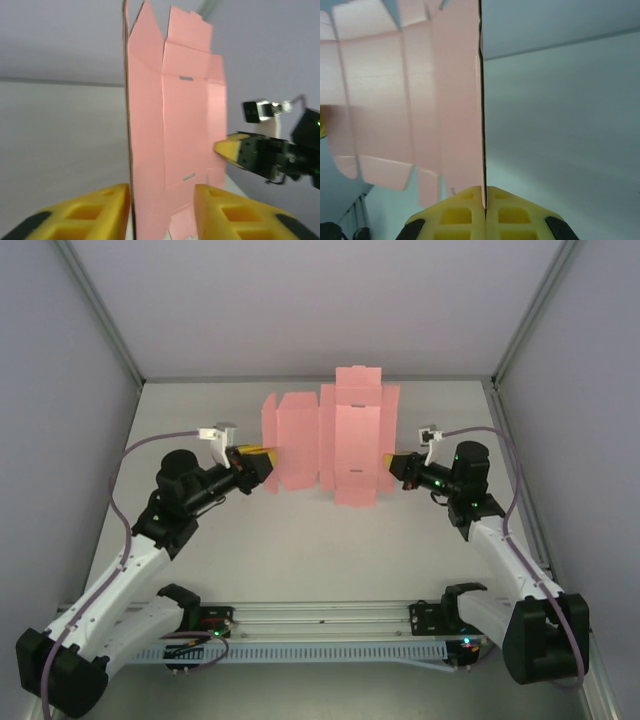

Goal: Assemble paper box

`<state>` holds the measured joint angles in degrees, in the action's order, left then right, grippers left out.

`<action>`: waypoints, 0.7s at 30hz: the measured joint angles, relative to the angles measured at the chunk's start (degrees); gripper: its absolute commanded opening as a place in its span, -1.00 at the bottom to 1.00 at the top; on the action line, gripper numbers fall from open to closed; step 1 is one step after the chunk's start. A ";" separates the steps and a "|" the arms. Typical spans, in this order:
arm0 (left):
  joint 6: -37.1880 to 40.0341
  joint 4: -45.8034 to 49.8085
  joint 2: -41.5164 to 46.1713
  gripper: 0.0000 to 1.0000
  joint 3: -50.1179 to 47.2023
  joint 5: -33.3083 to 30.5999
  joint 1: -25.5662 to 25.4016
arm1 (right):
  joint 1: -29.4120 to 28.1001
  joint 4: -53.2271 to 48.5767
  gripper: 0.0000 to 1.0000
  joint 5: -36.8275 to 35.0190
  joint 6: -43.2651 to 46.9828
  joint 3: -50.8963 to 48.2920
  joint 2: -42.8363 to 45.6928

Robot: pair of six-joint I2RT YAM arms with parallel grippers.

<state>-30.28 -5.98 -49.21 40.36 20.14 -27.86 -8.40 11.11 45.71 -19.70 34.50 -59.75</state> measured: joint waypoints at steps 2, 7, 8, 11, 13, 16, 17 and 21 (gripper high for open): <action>-0.87 1.90 -0.24 0.63 -1.79 -3.69 0.00 | -2.36 -2.95 -1.00 -1.99 2.97 0.63 -1.84; -2.67 10.16 -3.21 1.00 -6.58 -12.41 0.00 | -10.08 -8.79 -1.00 -7.58 8.85 1.14 -9.31; -2.67 12.33 -3.43 0.99 -6.84 -13.99 0.00 | -10.71 -9.66 -1.00 -8.76 9.44 1.20 -10.93; -2.58 16.22 -3.28 0.99 -6.88 -17.84 0.00 | -12.37 -13.29 -1.00 -12.94 12.35 2.56 -15.80; -2.36 17.66 -3.10 1.00 -6.82 -19.19 0.00 | -15.13 -16.63 -1.00 -18.18 15.47 5.14 -18.62; -1.84 18.88 -3.13 0.99 -5.97 -20.22 0.00 | -21.86 -20.02 -1.00 -28.79 22.01 10.47 -22.14; -1.42 19.12 -3.32 0.99 -5.27 -20.46 0.00 | -24.33 -20.35 -1.00 -33.03 24.41 12.11 -23.06; -0.39 19.10 -5.53 1.00 -1.81 -21.27 0.00 | -30.86 -19.02 -1.00 -46.36 32.57 15.52 -25.75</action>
<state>-30.68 13.13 -54.74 38.54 -1.13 -27.86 -39.27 -7.90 -0.64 12.86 50.02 -85.49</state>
